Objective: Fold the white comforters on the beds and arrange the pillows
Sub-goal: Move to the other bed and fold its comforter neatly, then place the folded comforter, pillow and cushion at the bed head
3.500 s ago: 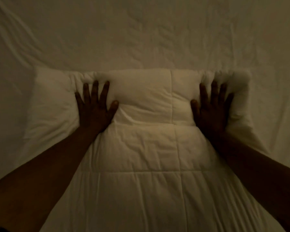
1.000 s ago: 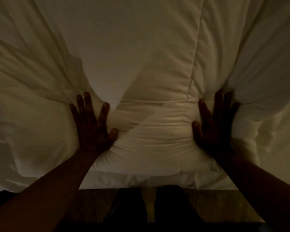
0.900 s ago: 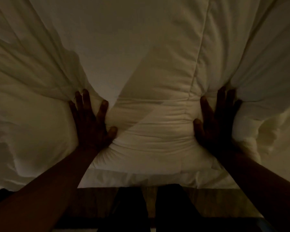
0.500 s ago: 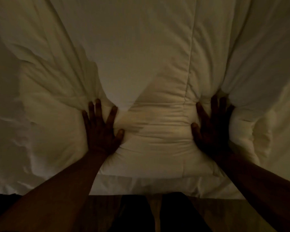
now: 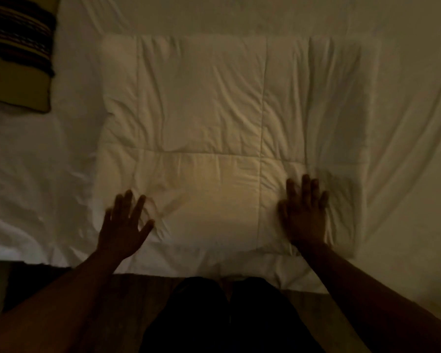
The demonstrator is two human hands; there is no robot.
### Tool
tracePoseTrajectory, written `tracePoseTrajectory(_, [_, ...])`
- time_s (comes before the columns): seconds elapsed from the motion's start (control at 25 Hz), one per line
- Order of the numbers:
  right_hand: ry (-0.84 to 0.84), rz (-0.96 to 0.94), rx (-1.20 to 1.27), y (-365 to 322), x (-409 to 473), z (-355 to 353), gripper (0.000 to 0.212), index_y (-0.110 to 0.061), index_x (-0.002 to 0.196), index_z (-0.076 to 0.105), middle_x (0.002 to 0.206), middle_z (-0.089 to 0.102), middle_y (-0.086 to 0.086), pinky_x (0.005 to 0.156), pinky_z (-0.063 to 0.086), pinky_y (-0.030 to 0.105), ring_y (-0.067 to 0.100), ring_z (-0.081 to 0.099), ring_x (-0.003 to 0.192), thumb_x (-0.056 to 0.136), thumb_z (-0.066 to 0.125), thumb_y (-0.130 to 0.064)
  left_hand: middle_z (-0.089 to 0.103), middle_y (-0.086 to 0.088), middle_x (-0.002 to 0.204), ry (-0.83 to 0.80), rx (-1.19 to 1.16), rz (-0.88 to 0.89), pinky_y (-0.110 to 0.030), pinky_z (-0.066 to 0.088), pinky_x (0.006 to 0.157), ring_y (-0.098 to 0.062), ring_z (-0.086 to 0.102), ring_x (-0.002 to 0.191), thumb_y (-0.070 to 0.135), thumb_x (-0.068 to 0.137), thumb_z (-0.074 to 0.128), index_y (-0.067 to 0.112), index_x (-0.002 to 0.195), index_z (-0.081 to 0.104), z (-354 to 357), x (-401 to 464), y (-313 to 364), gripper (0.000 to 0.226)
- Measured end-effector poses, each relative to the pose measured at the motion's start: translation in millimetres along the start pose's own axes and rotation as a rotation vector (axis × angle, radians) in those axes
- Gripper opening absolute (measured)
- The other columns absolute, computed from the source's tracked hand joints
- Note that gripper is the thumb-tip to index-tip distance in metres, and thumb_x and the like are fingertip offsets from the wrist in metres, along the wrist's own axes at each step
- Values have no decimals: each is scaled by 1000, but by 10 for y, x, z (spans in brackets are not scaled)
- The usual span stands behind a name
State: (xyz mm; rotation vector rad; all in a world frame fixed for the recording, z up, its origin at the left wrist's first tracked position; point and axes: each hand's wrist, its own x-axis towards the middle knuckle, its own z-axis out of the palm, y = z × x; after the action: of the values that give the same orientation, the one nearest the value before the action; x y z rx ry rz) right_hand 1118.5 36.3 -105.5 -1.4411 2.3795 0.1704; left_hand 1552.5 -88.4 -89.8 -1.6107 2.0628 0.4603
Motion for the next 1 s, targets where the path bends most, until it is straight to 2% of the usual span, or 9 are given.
tracePoseTrajectory(0.12, [-81, 23, 75, -341, -372, 17, 76, -10, 156, 17, 162, 4, 21, 121, 3, 56, 40, 1, 150, 92, 33, -49, 3, -1, 166, -195, -210, -148, -51, 24, 118, -27, 7, 151, 78, 87, 30, 40, 156, 5, 85, -383, 22, 82])
tracePoseTrajectory(0.24, [-218, -80, 108, -707, -783, 22, 82, -5, 155, 10, 163, -2, 18, 123, 2, 50, 37, -3, 151, 92, 49, -40, 38, -10, 153, -325, -365, -249, -42, 36, 109, -30, 42, 135, 73, 90, 34, 25, 152, 28, 110, -700, 74, 78])
tracePoseTrajectory(0.32, [-252, -171, 115, -960, -1049, 4, 77, -7, 152, 27, 162, 12, 20, 123, 8, 49, 39, 9, 149, 87, 58, -34, 51, -6, 140, -381, -518, -329, -36, 39, 102, -28, 50, 126, 63, 95, 41, 19, 143, 41, 220, -970, 27, 66])
tracePoseTrajectory(0.44, [-200, -257, 155, -1262, -1394, 28, 51, -11, 128, 57, 144, 42, 16, 113, 34, 49, 35, 38, 133, 80, 63, -25, 51, 7, 97, -356, -746, -384, -29, 41, 90, -10, 54, 91, 39, 101, 48, 20, 99, 59, 502, -1434, -52, 22])
tracePoseTrajectory(0.52, [-317, -268, 224, -1448, -1567, 53, 37, -13, 122, 59, 136, 48, 10, 104, 43, 40, 28, 47, 123, 87, 60, -24, 41, 16, 76, -277, -794, -420, -24, 39, 79, 1, 41, 70, 26, 101, 51, 33, 72, 43, 629, -1724, -125, 30])
tracePoseTrajectory(0.6, [-427, -256, 275, -1748, -1728, 36, 21, -10, 107, 62, 123, 57, 13, 86, 45, 31, 24, 56, 102, 94, 55, -24, 40, 16, 73, -297, -868, -523, -25, 38, 80, -3, 43, 69, 27, 99, 51, 37, 69, 38, 770, -2103, -259, 34])
tracePoseTrajectory(0.68, [-491, -220, 319, -2210, -1867, -11, 25, -3, 98, 61, 111, 65, 13, 75, 37, 25, 19, 52, 86, 97, 50, -25, 48, 12, 76, -303, -997, -641, -27, 40, 84, -9, 51, 74, 28, 98, 50, 36, 70, 38, 1159, -2534, -495, 32])
tracePoseTrajectory(0.8, [-555, -254, 300, -2936, -1985, -31, 32, -3, 106, 63, 106, 60, 0, 80, 39, 24, 15, 52, 91, 96, 50, -31, 69, -11, 95, -349, -1191, -799, -37, 57, 80, -26, 66, 84, 28, 92, 51, 29, 74, 48, 1745, -3128, -884, 18])
tracePoseTrajectory(1.0, [-590, -316, 322, -3906, -2287, 137, 24, -18, 88, 69, 99, 72, 6, 92, 53, 45, 27, 66, 95, 87, 55, -37, 71, -14, 86, -306, -1483, -945, -31, 52, 59, -27, 68, 70, 32, 99, 48, 15, 89, 64, 2209, -3875, -1497, 26])
